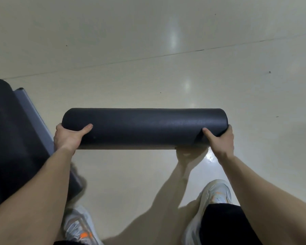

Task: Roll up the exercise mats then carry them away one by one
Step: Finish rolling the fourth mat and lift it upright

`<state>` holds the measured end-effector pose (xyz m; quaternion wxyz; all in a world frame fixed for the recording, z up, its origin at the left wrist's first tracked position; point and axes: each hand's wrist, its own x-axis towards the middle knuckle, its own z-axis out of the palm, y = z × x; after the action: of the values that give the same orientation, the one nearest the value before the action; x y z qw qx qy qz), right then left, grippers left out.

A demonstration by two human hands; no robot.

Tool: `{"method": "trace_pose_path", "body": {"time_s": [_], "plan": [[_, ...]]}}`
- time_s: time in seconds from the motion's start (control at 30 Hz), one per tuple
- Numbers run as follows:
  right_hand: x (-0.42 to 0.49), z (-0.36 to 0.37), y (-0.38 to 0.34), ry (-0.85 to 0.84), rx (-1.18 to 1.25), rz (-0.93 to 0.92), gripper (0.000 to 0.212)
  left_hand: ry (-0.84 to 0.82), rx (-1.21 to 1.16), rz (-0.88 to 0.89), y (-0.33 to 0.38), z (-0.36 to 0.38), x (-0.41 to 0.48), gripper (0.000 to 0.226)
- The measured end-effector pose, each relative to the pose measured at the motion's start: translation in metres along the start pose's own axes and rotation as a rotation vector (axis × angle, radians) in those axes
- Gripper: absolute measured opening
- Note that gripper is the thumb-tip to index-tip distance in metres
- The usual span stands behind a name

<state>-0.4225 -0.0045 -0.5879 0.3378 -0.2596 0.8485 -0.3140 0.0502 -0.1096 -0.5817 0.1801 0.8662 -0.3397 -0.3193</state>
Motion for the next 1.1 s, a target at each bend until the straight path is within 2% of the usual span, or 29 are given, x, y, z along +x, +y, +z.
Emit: {"method": "trace_pose_path", "body": {"time_s": [0.1, 0.2, 0.3, 0.43, 0.53, 0.57, 0.63, 0.7, 0.77, 0.9, 1.0, 1.07, 1.1], "plan": [[0.0, 0.01, -0.008, 0.044, -0.183, 0.037, 0.122, 0.015, -0.003, 0.012, 0.005, 0.002, -0.003, 0.107], [-0.006, 0.017, -0.012, 0.045, -0.346, -0.037, 0.126, 0.072, 0.025, 0.031, 0.014, 0.007, -0.006, 0.105], [-0.01, 0.024, -0.013, 0.009, -0.435, -0.078, 0.129, 0.09, 0.059, 0.029, 0.01, 0.014, -0.001, 0.118], [-0.008, 0.026, -0.011, -0.004, -0.494, -0.071, 0.14, 0.076, 0.087, 0.028, 0.004, 0.019, 0.008, 0.127], [-0.007, 0.028, -0.015, 0.002, -0.471, -0.067, 0.139, 0.034, 0.221, 0.051, 0.018, 0.013, 0.009, 0.13], [-0.008, 0.031, -0.016, 0.016, -0.453, -0.049, 0.138, 0.045, 0.335, 0.131, 0.025, 0.013, 0.009, 0.126], [-0.016, 0.041, -0.018, 0.08, -0.365, 0.092, 0.138, 0.037, 0.631, 0.426, 0.045, 0.017, 0.006, 0.101], [-0.03, 0.063, -0.016, 0.081, -0.13, 0.323, 0.136, -0.167, 0.809, 0.648, 0.074, 0.026, 0.0, 0.077], [-0.042, 0.09, -0.016, -0.029, 0.172, 0.497, 0.132, -0.397, 0.859, 0.661, 0.096, 0.036, -0.007, 0.081], [-0.051, 0.128, -0.034, -0.152, 0.541, 0.549, 0.143, -0.462, 0.924, 0.658, 0.112, 0.037, -0.001, 0.086], [-0.038, 0.135, -0.046, -0.138, 0.617, 0.557, 0.154, -0.445, 1.043, 0.655, 0.123, 0.036, 0.004, 0.101], [-0.019, 0.124, -0.054, -0.153, 0.615, 0.437, 0.148, -0.444, 1.123, 0.634, 0.128, 0.041, -0.001, 0.11], [-0.005, 0.116, -0.059, -0.174, 0.581, 0.344, 0.138, -0.475, 1.135, 0.604, 0.128, 0.045, -0.006, 0.112]]}}
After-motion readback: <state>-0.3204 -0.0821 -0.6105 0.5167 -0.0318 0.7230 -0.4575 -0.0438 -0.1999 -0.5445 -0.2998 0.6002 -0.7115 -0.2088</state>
